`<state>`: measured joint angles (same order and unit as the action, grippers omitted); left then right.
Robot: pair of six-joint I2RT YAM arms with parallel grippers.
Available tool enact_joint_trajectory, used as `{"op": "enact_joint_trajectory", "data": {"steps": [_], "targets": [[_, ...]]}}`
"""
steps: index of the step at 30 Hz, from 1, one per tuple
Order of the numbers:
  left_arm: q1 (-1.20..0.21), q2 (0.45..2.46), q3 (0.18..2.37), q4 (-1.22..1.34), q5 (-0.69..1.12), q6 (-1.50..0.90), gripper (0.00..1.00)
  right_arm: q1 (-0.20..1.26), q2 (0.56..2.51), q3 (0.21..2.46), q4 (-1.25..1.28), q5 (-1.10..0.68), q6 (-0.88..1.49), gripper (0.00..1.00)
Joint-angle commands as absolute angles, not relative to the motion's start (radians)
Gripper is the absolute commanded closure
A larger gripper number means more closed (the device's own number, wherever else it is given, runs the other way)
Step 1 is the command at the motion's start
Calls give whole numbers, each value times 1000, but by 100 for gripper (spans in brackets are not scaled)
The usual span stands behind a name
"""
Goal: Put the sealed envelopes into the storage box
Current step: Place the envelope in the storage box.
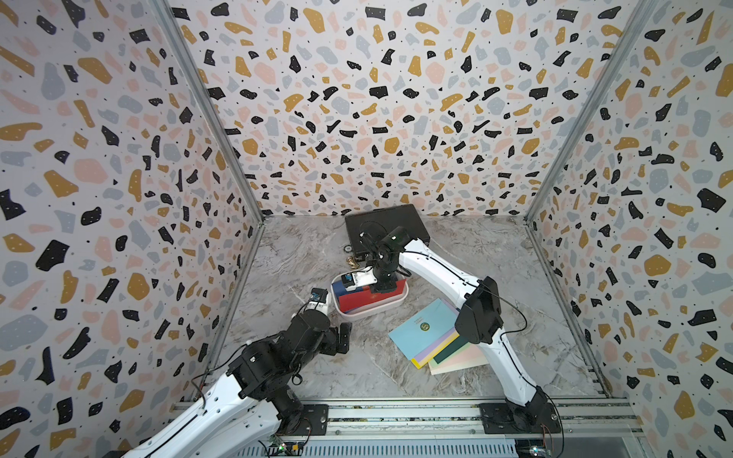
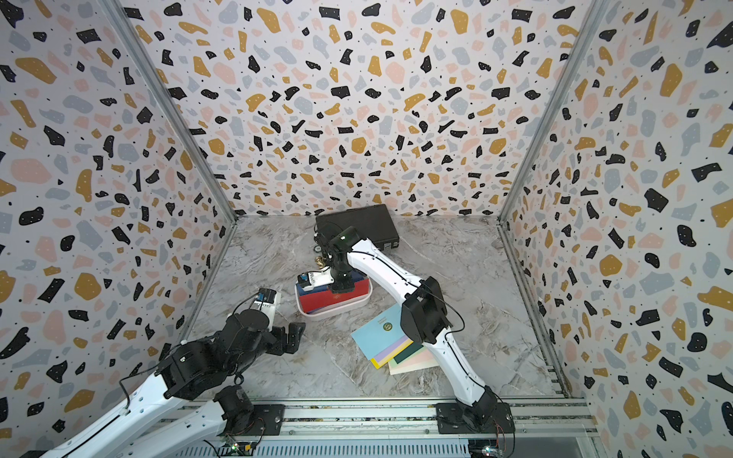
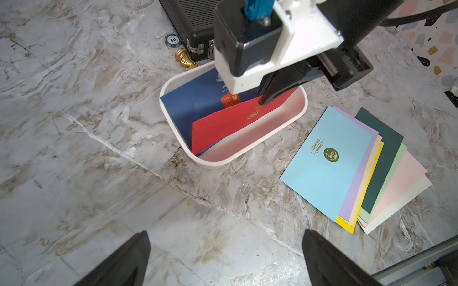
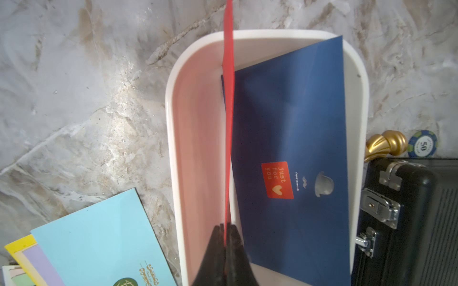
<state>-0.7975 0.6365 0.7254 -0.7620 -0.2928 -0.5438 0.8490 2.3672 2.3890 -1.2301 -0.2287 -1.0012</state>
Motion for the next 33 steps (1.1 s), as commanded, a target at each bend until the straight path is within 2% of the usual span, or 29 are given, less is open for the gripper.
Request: {"op": "enact_joint_trajectory", "data": {"steps": [1, 3, 5, 7, 15, 20, 27, 33], "targets": [[-792, 641, 722, -747, -300, -548, 1, 859, 2359, 2393, -1189, -201, -996, 85], [-792, 640, 722, -746, -301, -548, 1, 862, 2359, 2382, -1152, -169, -984, 79], [-792, 639, 724, -749, -302, -548, 1, 865, 2352, 2354, -1108, -135, -977, 69], [-792, 638, 723, -747, -302, -550, 1, 865, 2346, 2334, -1072, -122, -976, 64], [-793, 638, 726, -749, -304, -551, 1, 864, 2337, 2316, -893, -36, -896, 57], [-792, 641, 725, -749, -302, -555, 1, 857, 2265, 2286, -757, -24, -779, 55], [-790, 645, 702, -727, -279, -585, 1, 799, 2043, 2052, -592, -51, -500, 54], [-791, 689, 652, -661, -185, -643, 1, 690, 1748, 1627, -388, -30, -106, 53]]}}
